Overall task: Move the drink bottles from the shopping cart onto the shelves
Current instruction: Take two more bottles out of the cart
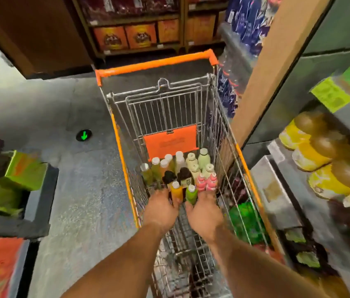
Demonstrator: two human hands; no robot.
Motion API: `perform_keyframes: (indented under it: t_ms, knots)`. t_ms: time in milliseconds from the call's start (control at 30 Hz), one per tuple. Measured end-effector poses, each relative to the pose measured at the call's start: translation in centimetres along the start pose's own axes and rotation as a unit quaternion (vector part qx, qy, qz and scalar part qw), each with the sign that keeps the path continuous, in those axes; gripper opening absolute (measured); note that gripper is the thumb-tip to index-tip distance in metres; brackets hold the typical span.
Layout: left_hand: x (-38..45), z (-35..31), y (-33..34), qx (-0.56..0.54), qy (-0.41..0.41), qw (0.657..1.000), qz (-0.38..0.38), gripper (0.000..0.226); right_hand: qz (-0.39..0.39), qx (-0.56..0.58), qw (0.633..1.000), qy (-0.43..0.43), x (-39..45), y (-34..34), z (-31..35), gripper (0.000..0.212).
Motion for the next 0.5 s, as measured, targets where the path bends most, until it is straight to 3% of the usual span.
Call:
perform_keyframes:
  t_ms: [300,500]
  knots:
    - [8.0,7.3,13.9,0.010,-0.165,0.986,0.002,0.040,0.006,0.001,0.999,0.034,10.1,12.3,-5.8,0.060]
    - [9.4,9.6,19.9,-0.051,-0.198,0.979,0.004,0.038,0.034,-0.036,0.997,0.065,12.1,18.7,-8.4,0.064]
Point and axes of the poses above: each hand's wrist, its own x-axis towards the middle knuckle, its own y-axis out of the palm, z = x × y, the point moved 10 cm from there along x, towards the middle knuckle, and after that the axes turned 15 degrees about -z, right-handed, at the moved point
